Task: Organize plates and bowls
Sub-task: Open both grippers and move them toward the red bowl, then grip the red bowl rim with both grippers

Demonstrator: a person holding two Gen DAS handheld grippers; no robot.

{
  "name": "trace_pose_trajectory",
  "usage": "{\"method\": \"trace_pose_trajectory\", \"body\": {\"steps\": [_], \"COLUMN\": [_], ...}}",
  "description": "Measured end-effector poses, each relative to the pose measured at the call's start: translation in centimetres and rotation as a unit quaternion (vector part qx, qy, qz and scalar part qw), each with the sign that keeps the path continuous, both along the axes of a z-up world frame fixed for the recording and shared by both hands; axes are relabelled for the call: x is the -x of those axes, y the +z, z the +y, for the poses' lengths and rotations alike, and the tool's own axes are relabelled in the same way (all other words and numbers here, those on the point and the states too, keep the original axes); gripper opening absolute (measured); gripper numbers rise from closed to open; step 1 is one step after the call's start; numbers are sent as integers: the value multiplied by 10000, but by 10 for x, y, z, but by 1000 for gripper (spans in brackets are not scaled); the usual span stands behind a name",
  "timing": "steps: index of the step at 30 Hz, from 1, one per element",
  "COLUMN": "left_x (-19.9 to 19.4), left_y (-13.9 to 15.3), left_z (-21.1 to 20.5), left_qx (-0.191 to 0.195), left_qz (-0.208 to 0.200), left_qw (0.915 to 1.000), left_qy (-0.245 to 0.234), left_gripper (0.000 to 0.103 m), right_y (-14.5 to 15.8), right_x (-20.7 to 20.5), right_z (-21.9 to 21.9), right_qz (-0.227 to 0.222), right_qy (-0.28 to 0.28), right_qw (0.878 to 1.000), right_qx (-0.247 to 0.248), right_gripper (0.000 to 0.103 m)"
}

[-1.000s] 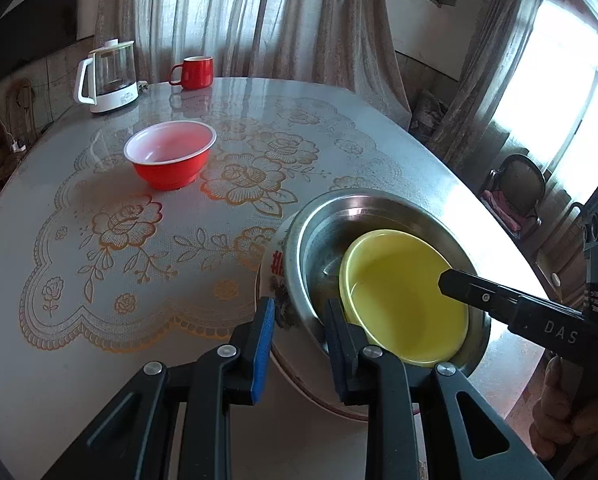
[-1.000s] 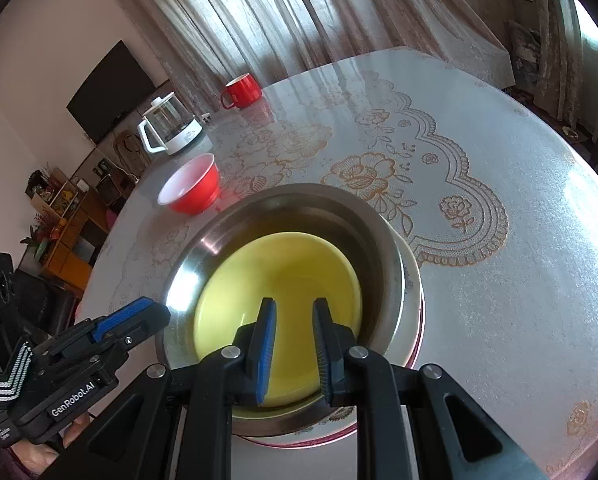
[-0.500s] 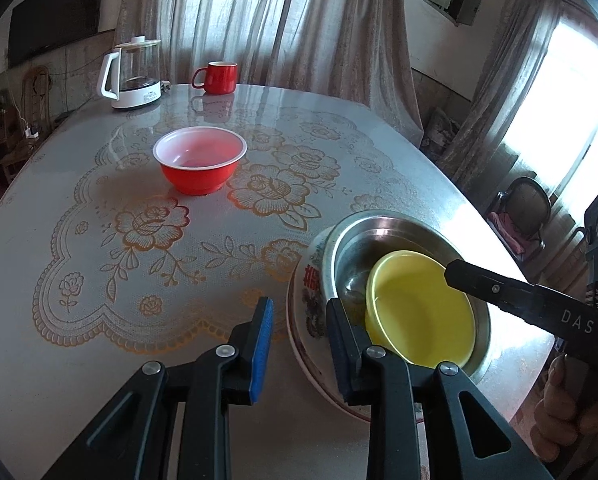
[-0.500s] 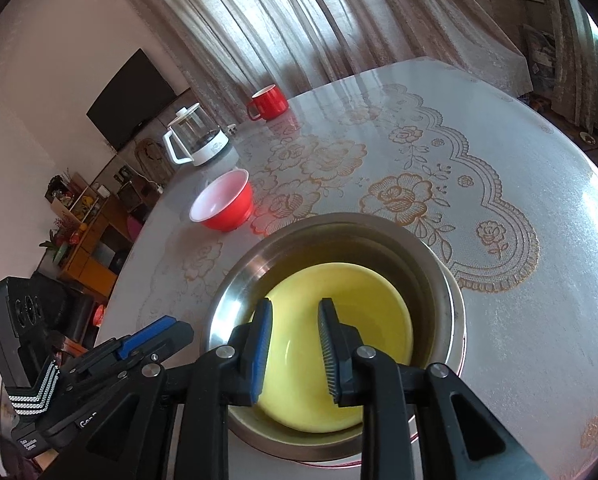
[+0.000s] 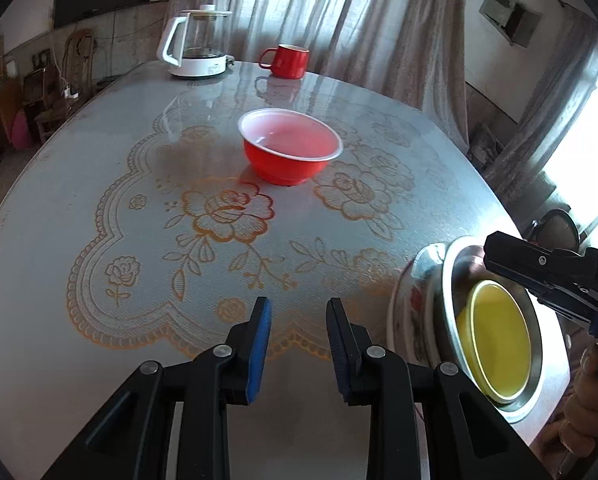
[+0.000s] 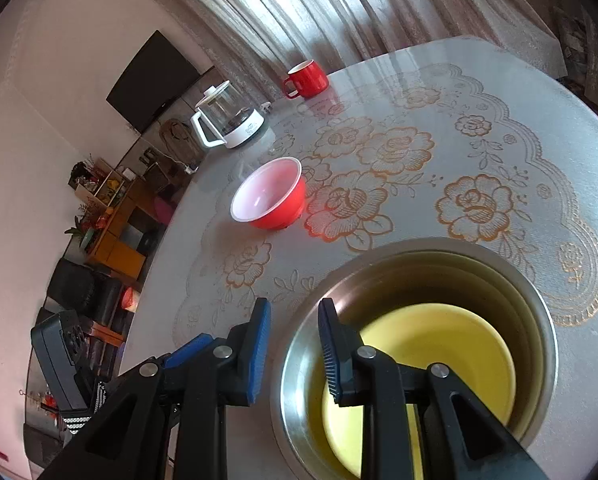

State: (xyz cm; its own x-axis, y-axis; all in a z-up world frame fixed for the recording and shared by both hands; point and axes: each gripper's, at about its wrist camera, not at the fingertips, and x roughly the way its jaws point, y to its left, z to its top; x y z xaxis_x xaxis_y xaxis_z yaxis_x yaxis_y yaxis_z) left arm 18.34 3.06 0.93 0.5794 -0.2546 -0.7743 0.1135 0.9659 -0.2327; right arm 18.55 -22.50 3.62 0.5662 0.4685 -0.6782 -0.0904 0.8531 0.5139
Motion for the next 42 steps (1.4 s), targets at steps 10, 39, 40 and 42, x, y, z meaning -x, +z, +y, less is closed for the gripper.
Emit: {"method": "trace_pose_trajectory", "body": {"steps": [10,39,40,42], "left_x": [-52,-186,-185,-177], "left_y": [-4,-17,-17,-15], "left_z": [44,37,36,34], "left_qx": [207,697,745,862], "left_qz": [44,502,490,423], "left_qw": [9988,9943,9944,9943], "left_qy": [438,626,562,456], "left_gripper": [35,25,19,14], "right_y": [-16,-60,-60,-59], "right_x": [-82,-195,-195,-193], "right_z": [26,48,48,48], "right_qz": [540,1058,1064,1056], "right_qy": [-54,-352,-343,-295], "right_qw": [9980,9935,9935,9937], "right_qx": [-309,-237,-227,-245], "right_gripper": [23,10,10,10]}}
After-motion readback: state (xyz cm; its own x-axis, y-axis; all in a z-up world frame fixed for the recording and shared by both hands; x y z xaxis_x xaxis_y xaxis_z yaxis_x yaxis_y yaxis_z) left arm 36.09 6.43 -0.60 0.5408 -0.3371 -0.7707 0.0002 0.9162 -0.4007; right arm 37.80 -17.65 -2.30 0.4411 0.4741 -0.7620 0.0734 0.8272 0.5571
